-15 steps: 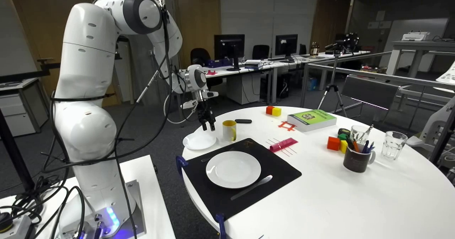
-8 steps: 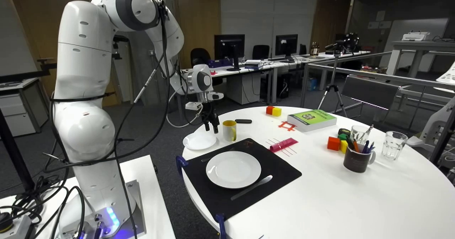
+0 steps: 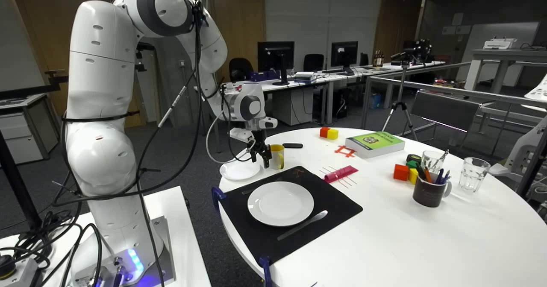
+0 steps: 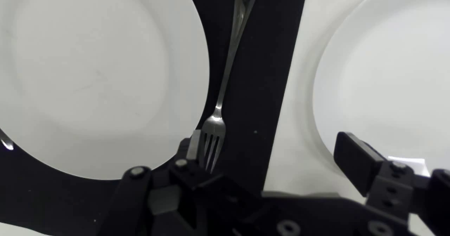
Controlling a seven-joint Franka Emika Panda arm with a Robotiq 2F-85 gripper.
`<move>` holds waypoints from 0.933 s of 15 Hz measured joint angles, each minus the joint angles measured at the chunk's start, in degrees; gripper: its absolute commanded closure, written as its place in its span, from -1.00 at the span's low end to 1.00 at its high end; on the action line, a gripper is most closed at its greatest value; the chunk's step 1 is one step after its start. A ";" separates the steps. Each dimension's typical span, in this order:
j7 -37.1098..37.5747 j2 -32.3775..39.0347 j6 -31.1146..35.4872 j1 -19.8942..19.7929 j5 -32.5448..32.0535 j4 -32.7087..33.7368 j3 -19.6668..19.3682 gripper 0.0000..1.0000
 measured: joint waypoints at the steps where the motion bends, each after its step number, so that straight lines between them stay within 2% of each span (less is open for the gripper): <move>1: -2.42 0.00 1.48 -0.75 1.33 -0.81 -0.11 -1.00; 6: -18.70 0.00 6.20 -5.58 12.02 -3.59 0.77 -1.00; 10: -31.99 -0.01 6.21 -9.94 21.71 -3.54 3.82 -1.00; 14: -41.05 -0.01 6.20 -12.70 28.93 -2.98 6.89 -1.00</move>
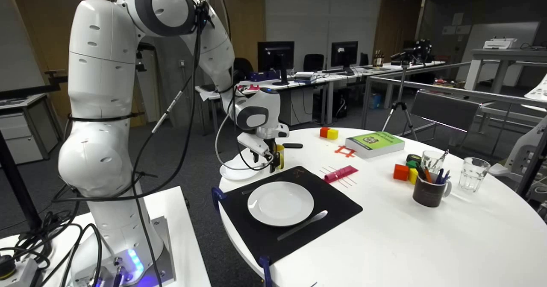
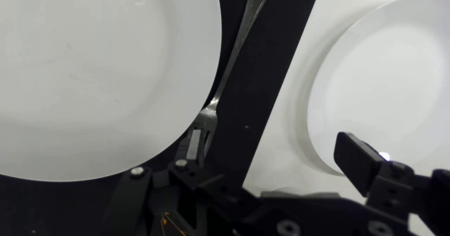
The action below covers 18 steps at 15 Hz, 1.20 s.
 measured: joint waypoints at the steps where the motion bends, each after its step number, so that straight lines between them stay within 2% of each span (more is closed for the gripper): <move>1: -1.90 0.00 -0.06 -0.51 1.66 0.21 0.78 -1.00; 6: -12.12 0.04 -0.80 -3.26 10.55 1.68 4.97 -1.00; 9: -17.96 0.25 -3.39 -4.65 15.35 3.16 6.48 -1.00; 14: -24.67 0.55 -10.16 -5.60 21.32 5.34 6.35 -1.00; 18: -29.20 0.58 -15.61 -5.62 25.12 6.11 4.13 -1.00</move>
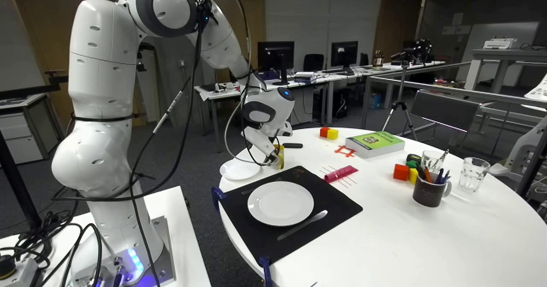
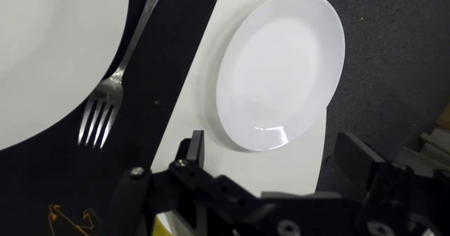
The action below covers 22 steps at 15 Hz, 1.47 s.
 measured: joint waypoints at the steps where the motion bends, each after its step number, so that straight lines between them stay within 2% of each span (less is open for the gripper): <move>1: -0.40 0.02 -0.34 0.09 0.46 0.00 -0.59 -1.00; 17: -0.23 0.51 -0.35 2.14 0.56 0.04 -2.78 -1.00; 22: -0.79 1.71 -0.35 2.09 3.66 0.76 -3.29 -1.00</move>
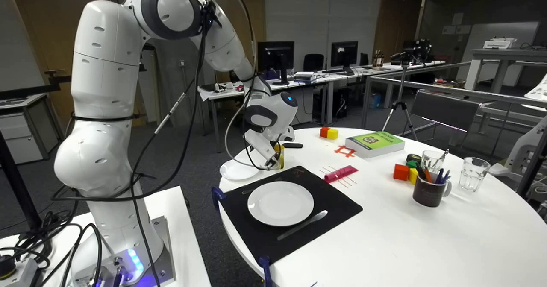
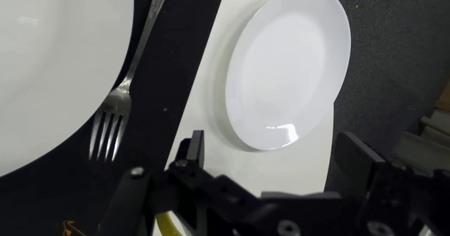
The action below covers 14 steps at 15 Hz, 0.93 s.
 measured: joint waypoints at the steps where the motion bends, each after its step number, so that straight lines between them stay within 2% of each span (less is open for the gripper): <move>1: -0.18 0.10 0.00 0.02 0.83 0.06 0.00 -1.00; 14: -1.69 0.67 -4.54 0.52 1.11 0.57 -0.57 -1.00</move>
